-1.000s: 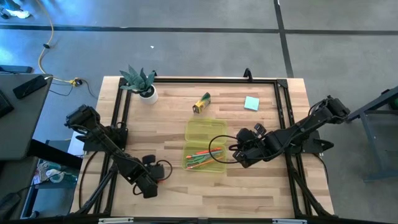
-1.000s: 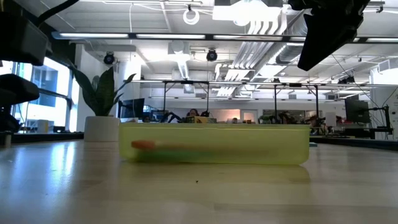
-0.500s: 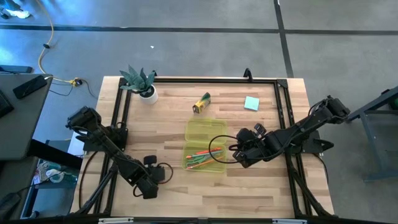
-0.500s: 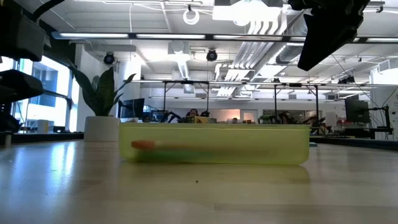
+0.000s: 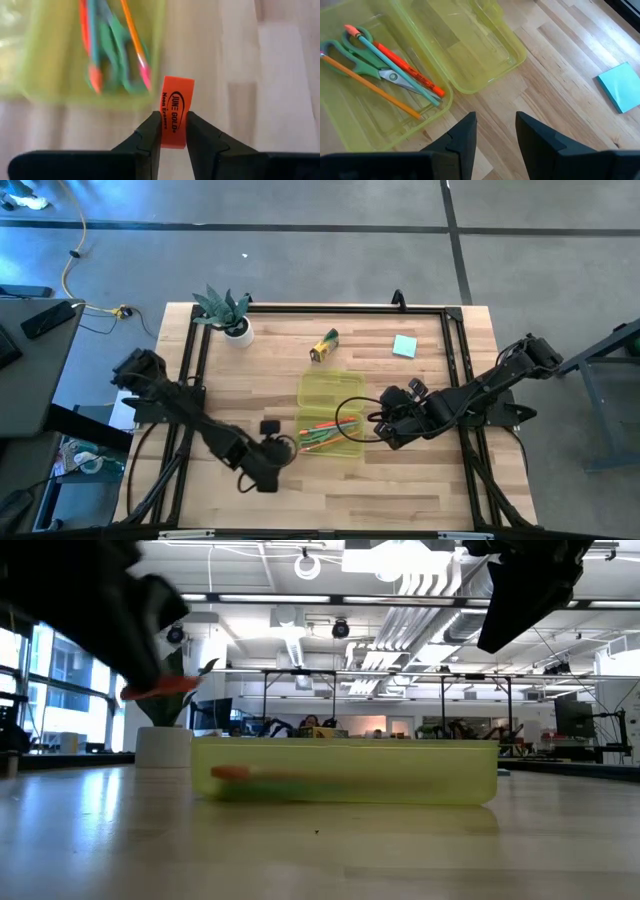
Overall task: Pack school essentials
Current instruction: Put the orange eraser into the yellow box
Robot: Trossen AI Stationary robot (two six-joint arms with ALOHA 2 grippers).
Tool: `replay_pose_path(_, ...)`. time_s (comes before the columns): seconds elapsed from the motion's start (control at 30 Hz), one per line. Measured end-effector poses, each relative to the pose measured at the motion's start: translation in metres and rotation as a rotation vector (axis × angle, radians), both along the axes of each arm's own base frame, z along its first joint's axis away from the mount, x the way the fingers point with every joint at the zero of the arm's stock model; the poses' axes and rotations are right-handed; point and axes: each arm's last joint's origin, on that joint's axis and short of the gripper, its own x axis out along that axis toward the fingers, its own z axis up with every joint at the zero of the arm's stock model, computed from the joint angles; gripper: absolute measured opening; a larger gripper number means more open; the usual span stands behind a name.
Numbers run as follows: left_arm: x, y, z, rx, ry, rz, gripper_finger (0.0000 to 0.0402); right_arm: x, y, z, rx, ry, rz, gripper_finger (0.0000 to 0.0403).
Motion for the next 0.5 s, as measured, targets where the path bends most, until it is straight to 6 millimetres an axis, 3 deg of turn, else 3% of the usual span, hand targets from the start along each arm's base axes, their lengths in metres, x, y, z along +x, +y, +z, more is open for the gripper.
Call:
replay_pose_path(0.2,0.030,0.036,0.016,0.042,-0.062,-0.023,0.0066,0.000,0.000,0.000,0.000,0.000,0.000,0.0129)
replay_pose_path(0.37,0.041,0.069,0.013,-0.035,-0.026,0.005,0.0071,0.000,0.000,0.000,0.000,0.000,0.000,0.0129)
replay_pose_path(0.5,0.047,0.082,0.011,-0.099,-0.022,0.006,0.0087,0.000,0.000,0.000,0.000,0.000,0.000,0.0129)
